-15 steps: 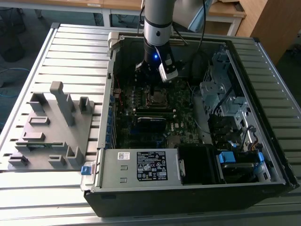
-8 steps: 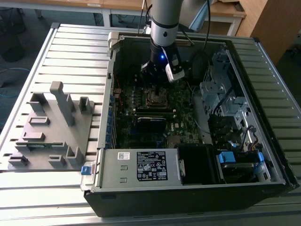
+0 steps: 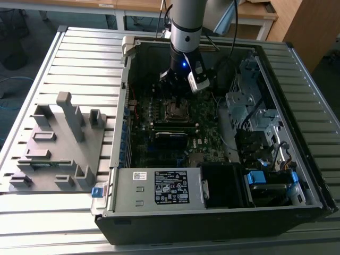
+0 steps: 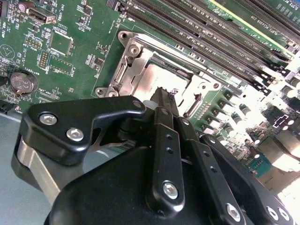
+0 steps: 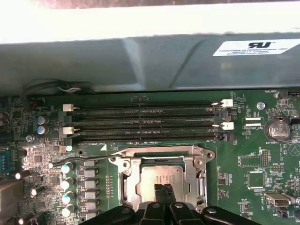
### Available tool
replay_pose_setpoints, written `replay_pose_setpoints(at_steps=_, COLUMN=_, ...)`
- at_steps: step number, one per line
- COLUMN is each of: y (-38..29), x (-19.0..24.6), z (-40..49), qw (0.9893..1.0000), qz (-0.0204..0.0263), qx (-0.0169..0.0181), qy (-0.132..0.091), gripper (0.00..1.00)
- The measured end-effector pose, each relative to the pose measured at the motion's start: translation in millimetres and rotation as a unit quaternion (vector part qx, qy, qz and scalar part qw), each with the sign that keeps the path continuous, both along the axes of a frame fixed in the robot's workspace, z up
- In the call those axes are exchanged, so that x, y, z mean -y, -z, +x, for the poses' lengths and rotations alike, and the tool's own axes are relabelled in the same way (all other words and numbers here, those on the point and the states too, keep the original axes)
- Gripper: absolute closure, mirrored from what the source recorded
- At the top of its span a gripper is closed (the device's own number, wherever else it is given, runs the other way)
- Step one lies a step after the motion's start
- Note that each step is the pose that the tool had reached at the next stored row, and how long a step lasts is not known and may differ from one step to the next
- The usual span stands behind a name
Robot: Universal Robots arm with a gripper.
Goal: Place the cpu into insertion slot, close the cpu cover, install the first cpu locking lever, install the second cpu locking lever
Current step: 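Close the cpu cover, then install the first cpu locking lever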
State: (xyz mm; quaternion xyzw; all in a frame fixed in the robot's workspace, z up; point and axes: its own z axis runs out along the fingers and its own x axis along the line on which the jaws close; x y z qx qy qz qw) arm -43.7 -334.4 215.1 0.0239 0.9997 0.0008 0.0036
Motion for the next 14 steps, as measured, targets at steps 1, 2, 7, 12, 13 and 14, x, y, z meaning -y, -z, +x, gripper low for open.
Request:
replay_pose_setpoints(at_steps=1, y=-0.4, x=0.1, z=-0.1, qw=1.0000, qz=0.0004, qx=-0.0001, qy=0.000, gripper=0.90)
replay_pose_setpoints(at_steps=2, y=-1.0, x=0.0, z=0.0, qw=1.0000, qz=0.0009, qx=0.0000, qy=0.000, gripper=0.90)
replay_pose_setpoints(at_steps=7, y=-2.1, x=0.0, z=0.0, qw=1.0000, qz=0.0015, qx=0.0001, qy=0.000, gripper=0.90)
replay_pose_setpoints(at_steps=12, y=-5.9, x=0.0, z=0.0, qw=1.0000, qz=0.0013, qx=-0.0001, qy=0.000, gripper=0.90)
replay_pose_setpoints(at_steps=13, y=-6.2, x=0.0, z=0.0, qw=1.0000, qz=0.0013, qx=-0.0001, qy=0.000, gripper=0.90)
replay_pose_setpoints(at_steps=14, y=-6.5, x=0.0, z=0.0, qw=1.0000, qz=0.0013, qx=-0.0001, qy=0.000, gripper=0.90)
